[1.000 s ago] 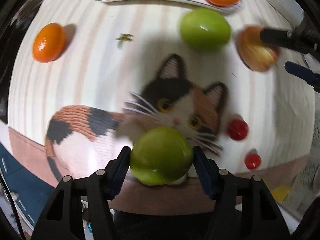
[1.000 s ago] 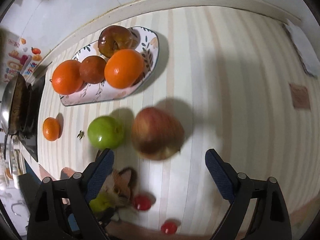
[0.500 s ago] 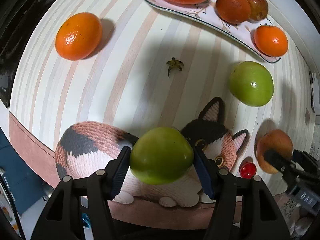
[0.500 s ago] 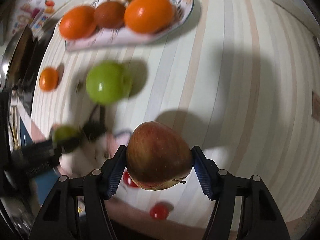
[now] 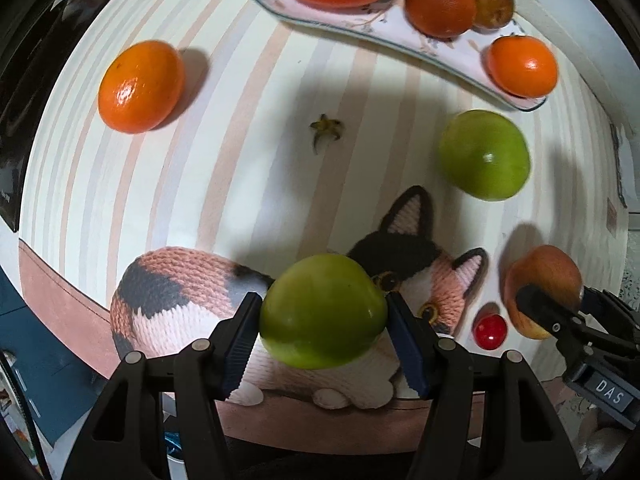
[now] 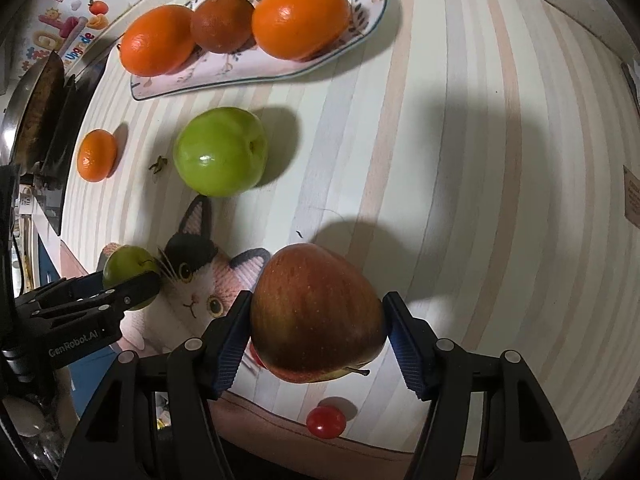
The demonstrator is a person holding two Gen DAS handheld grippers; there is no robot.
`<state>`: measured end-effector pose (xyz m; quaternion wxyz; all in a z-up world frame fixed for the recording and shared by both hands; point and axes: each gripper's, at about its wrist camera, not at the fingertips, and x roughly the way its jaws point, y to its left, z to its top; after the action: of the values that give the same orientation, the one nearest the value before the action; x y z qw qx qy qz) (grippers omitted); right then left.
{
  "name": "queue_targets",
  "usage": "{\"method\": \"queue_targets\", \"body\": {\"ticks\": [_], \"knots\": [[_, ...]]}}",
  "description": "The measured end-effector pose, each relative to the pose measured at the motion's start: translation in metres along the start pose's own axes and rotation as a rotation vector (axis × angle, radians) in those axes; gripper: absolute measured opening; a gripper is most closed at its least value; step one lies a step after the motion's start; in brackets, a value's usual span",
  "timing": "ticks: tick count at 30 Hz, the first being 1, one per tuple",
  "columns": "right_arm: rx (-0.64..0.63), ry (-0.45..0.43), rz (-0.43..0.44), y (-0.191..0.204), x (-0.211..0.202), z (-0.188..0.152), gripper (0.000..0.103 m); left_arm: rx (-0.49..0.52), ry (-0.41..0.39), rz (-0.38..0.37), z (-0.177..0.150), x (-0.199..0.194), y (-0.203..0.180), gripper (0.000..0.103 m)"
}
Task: Organize fruits
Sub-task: 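Place the green apple on the plate with the left tool while the right tool places the red apple there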
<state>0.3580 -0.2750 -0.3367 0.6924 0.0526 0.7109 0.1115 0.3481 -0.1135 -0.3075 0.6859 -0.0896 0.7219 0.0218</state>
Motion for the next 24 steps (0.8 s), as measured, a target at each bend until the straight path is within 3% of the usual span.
{"method": "queue_targets", "body": {"ticks": [7,13,20,24], "knots": [[0.015,-0.047,0.065,0.008,-0.026,0.008,0.067,0.006,-0.038,-0.074,0.014,-0.030,-0.009,0.060],[0.017,-0.134,0.132,0.021,-0.066,0.035,0.067,0.012,-0.106,-0.147,0.045,-0.075,-0.018,0.060],[0.063,-0.227,0.176,0.016,-0.107,0.097,0.067,0.030,-0.205,-0.180,0.118,-0.129,-0.014,0.060],[0.086,-0.255,0.174,0.010,-0.122,0.141,0.067,0.042,-0.213,-0.175,0.174,-0.138,-0.009,0.061]]}}
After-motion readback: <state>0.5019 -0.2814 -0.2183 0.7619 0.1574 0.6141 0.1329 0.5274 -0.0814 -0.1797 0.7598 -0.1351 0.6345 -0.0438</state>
